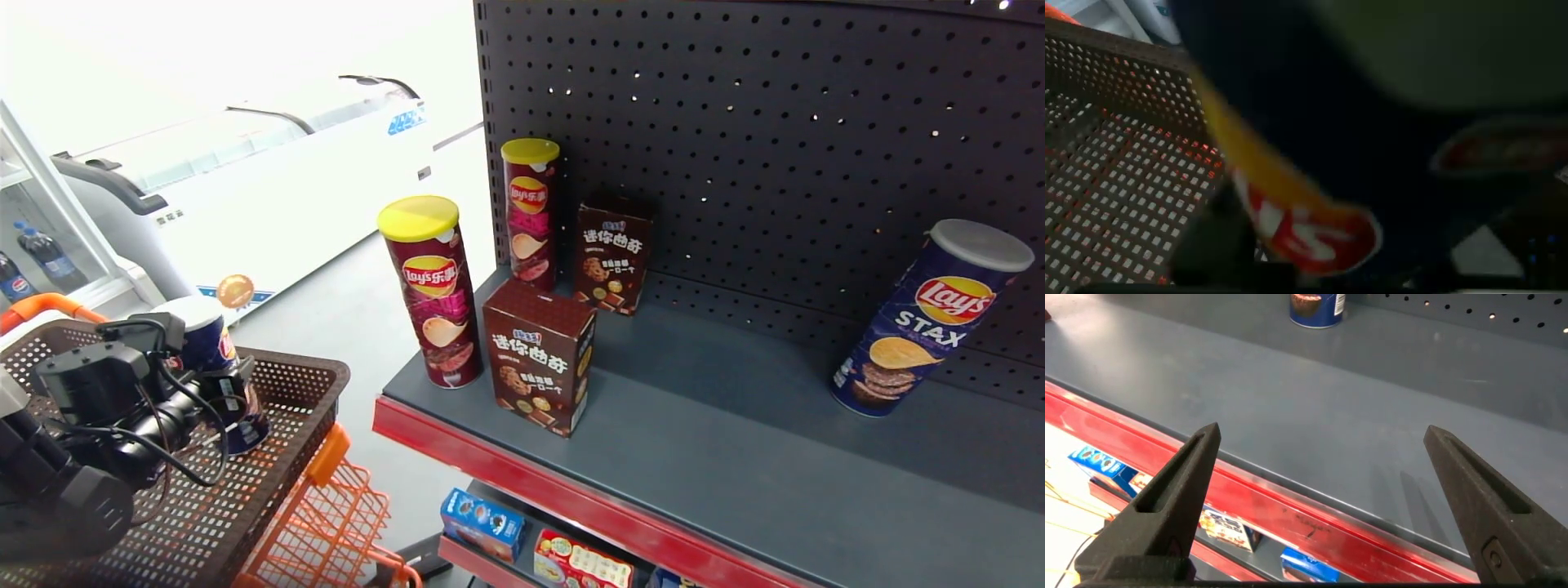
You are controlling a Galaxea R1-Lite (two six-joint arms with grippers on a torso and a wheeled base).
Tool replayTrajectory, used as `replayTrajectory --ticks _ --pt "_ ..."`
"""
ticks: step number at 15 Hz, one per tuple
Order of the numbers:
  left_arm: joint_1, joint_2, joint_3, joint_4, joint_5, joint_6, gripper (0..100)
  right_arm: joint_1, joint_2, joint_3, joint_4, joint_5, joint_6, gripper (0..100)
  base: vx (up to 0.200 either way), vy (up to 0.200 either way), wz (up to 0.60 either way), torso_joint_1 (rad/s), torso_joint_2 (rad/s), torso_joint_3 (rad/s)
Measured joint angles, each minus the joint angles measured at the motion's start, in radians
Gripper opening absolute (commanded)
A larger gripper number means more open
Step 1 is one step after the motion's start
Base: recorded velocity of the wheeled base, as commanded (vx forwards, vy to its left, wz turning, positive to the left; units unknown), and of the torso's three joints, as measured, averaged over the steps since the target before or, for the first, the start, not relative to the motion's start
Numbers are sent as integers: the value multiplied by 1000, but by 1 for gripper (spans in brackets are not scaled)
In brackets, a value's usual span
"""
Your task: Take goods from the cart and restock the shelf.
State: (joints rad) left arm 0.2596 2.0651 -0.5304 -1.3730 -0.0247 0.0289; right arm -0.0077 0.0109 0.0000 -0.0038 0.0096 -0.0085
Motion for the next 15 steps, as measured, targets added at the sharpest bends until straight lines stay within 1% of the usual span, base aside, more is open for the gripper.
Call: replayTrajectory --ticks 3,5,9,11,12,15 --pt "-23 -7 -6 6 -1 29 0 0 0 0 0 0 0 100 0 0 0 0 0 0" --pt "-63 -47 2 6 -2 49 0 0 0 0 0 1 0 100 0 0 0 0 0 0" --pt "-137 -186 60 21 -3 65 0 0 0 0 0 0 0 100 0 0 0 0 0 0" --pt "-176 -260 87 18 15 86 0 0 0 0 0 0 0 100 0 0 0 0 0 0" --pt "-192 -296 95 23 22 91 0 0 0 0 0 0 0 100 0 0 0 0 0 0" --pt "-250 -404 110 99 42 93 0 0 0 0 0 0 0 100 0 0 0 0 0 0"
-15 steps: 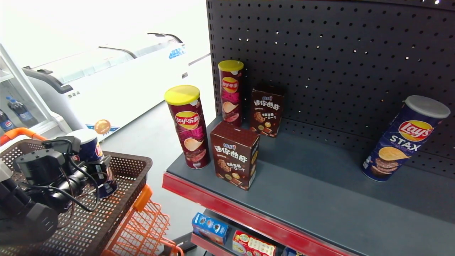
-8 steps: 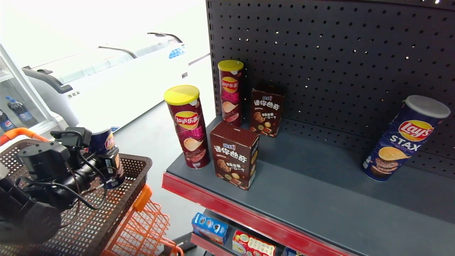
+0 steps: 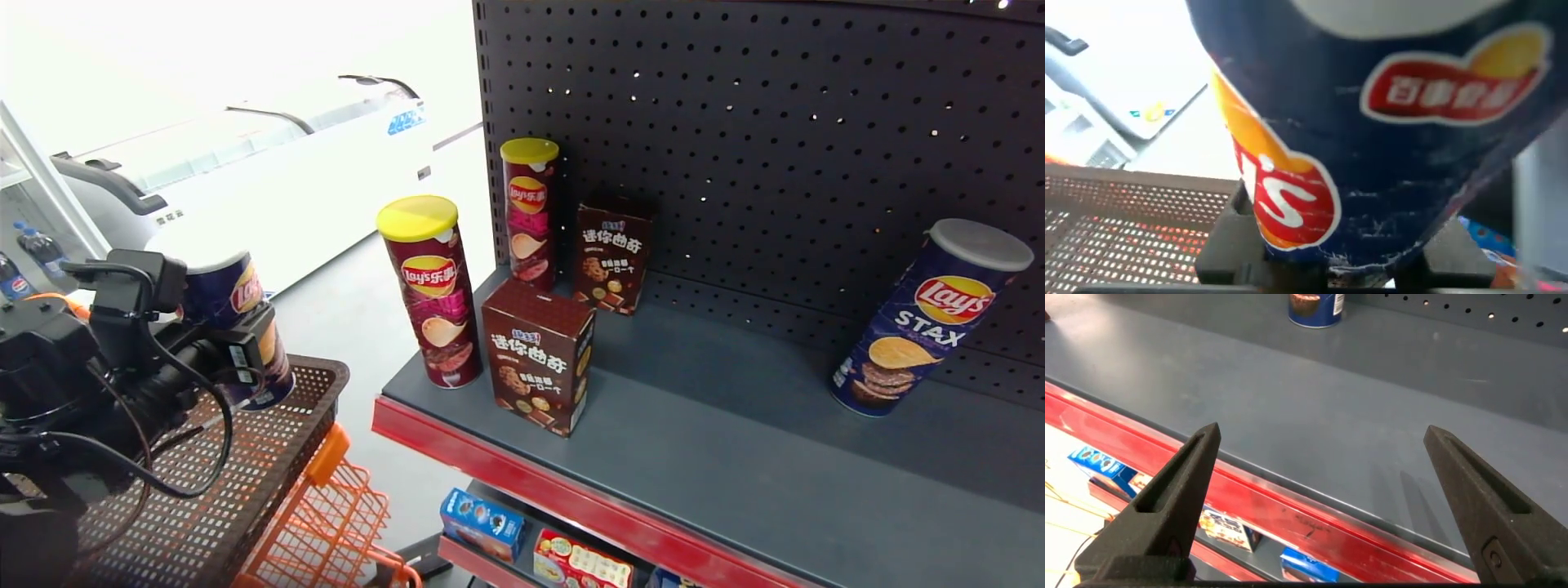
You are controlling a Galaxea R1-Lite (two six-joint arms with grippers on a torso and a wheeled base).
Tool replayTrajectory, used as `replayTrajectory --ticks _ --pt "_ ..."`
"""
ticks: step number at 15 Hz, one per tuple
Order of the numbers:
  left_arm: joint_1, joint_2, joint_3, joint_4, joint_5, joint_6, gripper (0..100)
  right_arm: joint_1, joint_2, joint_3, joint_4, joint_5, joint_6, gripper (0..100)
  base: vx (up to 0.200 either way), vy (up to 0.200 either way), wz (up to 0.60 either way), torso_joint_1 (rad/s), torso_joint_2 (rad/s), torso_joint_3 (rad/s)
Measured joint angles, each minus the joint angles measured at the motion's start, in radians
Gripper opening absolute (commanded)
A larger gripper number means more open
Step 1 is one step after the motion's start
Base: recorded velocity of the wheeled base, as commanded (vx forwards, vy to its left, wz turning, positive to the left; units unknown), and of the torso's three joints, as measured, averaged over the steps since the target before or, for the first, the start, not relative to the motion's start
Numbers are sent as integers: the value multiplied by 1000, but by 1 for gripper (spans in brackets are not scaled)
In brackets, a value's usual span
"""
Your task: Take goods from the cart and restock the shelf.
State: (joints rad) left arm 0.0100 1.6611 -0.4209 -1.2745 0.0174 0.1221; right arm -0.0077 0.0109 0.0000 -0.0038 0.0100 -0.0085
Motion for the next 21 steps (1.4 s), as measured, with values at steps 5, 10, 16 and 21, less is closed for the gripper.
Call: replayTrajectory --ticks 5,10,16,21 --pt "-154 -177 30 140 -3 -2 0 0 0 0 0 0 0 100 0 0 0 0 0 0" --pt "-265 -266 109 142 -177 -70 0 0 0 0 0 0 0 100 0 0 0 0 0 0" --pt "-306 -346 148 216 -197 -47 0 0 0 0 0 0 0 100 0 0 0 0 0 0" --pt "-386 -390 154 265 -244 -46 0 0 0 0 0 0 -1 100 0 0 0 0 0 0"
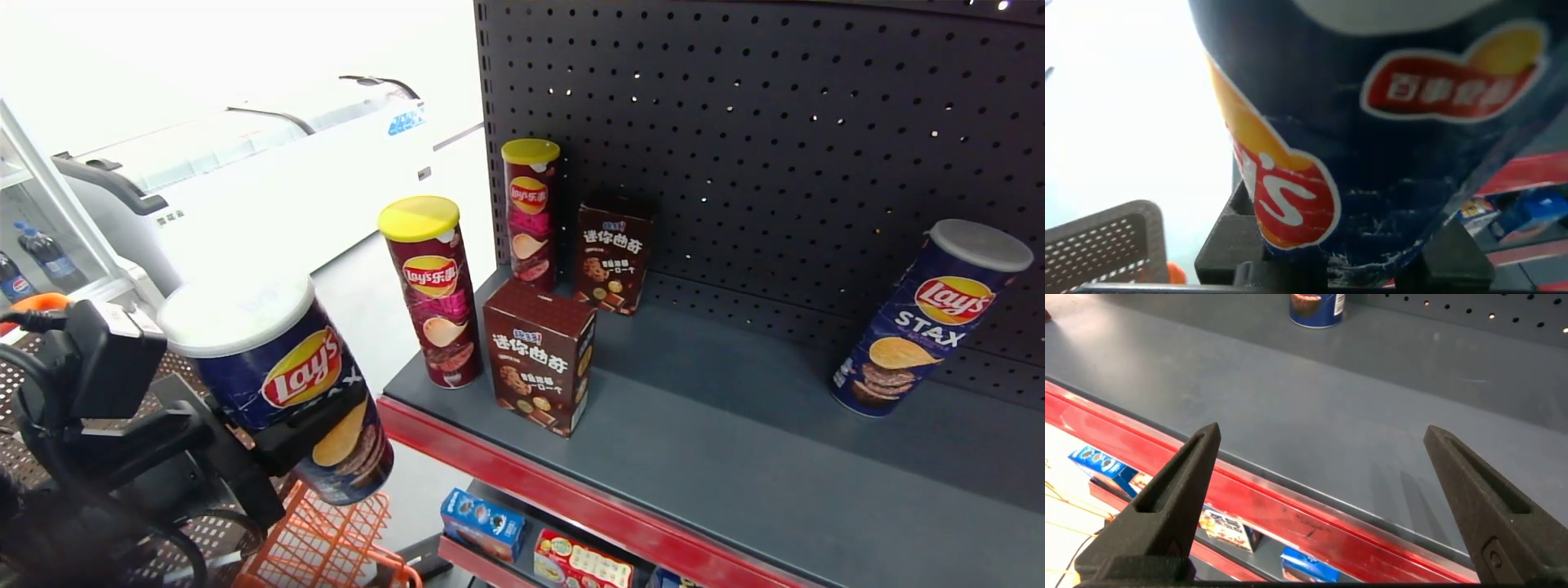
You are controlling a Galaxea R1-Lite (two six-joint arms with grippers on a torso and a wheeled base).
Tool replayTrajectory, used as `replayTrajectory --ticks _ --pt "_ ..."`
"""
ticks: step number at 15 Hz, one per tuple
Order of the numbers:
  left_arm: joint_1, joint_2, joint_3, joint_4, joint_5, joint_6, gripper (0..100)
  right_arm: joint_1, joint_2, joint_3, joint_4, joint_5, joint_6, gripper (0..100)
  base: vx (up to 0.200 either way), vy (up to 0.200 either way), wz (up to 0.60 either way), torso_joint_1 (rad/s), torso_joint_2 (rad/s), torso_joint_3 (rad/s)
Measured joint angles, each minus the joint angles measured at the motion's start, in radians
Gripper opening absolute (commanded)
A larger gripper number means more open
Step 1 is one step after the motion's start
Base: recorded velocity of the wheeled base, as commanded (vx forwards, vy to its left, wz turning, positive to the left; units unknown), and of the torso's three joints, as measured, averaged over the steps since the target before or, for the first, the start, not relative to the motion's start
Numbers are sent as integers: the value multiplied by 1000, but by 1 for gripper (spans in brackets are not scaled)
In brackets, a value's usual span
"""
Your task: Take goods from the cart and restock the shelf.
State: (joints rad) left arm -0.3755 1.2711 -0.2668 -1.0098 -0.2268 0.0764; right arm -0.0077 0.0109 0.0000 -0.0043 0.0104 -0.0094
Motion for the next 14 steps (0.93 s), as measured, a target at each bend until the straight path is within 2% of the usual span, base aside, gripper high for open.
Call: replayTrajectory --ticks 3,4,8,10,14 --pt "-26 -7 2 8 -14 3 0 0 0 0 0 1 -1 100 0 0 0 0 0 0" --pt "-52 -14 5 34 -15 3 0 0 0 0 0 1 -1 100 0 0 0 0 0 0" --pt "-207 -84 6 211 -17 3 0 0 0 0 0 1 -1 100 0 0 0 0 0 0" --pt "-251 -109 3 225 -18 2 0 0 0 0 0 1 -1 100 0 0 -600 5 2 2" --pt "-267 -127 -3 222 -18 1 0 1 0 0 0 1 -1 100 0 0 -600 4 0 2"
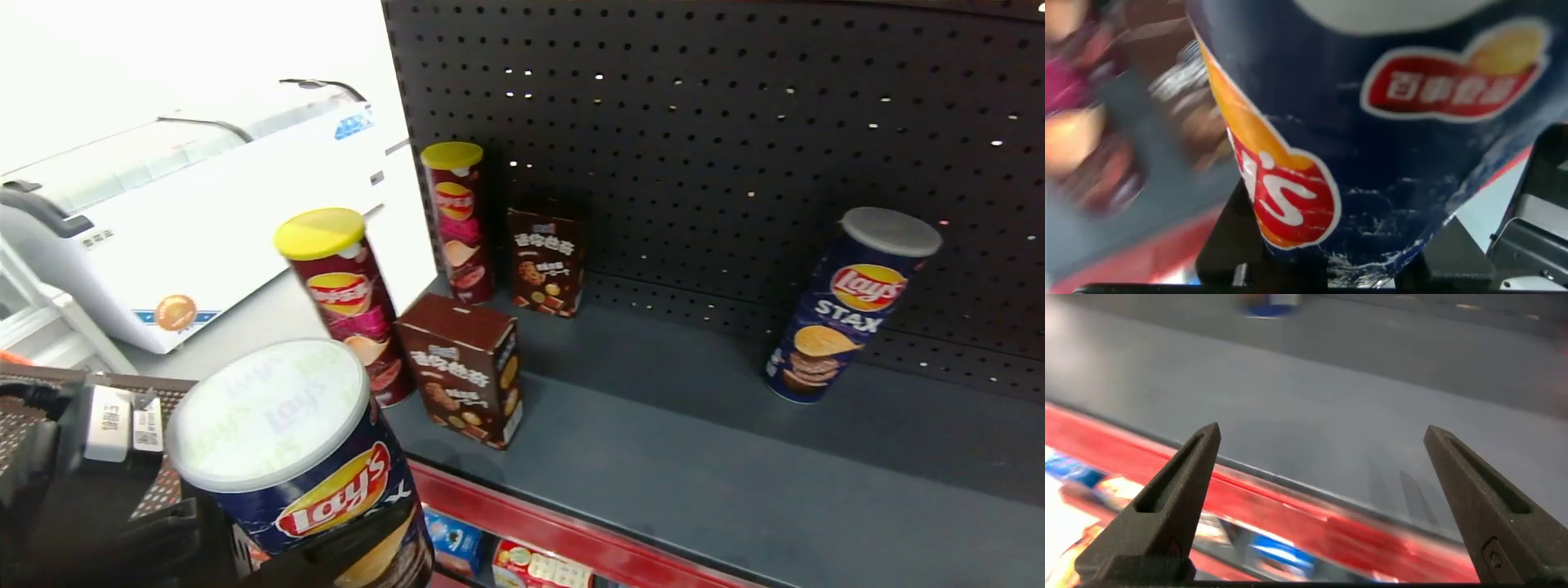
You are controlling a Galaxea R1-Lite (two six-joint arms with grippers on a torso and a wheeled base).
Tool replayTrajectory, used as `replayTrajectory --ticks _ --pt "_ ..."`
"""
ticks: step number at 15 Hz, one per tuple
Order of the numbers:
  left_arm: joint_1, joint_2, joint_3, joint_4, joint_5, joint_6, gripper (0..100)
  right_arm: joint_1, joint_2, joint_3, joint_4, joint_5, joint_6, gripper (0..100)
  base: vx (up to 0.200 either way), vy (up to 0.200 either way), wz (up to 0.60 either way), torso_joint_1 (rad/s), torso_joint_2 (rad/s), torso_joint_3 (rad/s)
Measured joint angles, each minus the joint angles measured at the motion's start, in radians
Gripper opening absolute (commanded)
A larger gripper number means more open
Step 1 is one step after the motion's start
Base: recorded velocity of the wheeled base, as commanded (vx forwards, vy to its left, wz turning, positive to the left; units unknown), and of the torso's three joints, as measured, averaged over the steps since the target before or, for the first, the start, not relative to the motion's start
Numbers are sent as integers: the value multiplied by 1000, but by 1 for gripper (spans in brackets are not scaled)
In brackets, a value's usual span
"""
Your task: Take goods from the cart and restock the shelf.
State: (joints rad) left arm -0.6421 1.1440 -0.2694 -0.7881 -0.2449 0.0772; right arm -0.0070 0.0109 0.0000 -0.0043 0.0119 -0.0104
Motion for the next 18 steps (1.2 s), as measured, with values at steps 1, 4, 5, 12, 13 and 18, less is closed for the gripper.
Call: replayTrajectory --ticks 1,4,5,12,13,18 --pt "-2 -1 -1 -1 0 0 0 -1 0 0 0 0 0 100 0 0 -600 2 2 2" --pt "-5 -3 -2 0 -18 -2 0 -1 0 0 0 0 0 100 0 0 -600 1 2 7" --pt "-1 -3 -3 0 -36 -2 0 -1 0 0 0 0 0 100 0 0 0 0 0 0" --pt "9 -3 -3 1 -46 -3 0 0 0 0 0 0 0 100 0 0 0 0 0 0" --pt "9 -3 -3 1 -49 -3 0 -1 0 0 0 0 0 100 0 0 0 0 0 0" --pt "7 -4 -18 6 -96 1 0 -1 0 0 1 3 -2 100 0 0 0 0 0 0"
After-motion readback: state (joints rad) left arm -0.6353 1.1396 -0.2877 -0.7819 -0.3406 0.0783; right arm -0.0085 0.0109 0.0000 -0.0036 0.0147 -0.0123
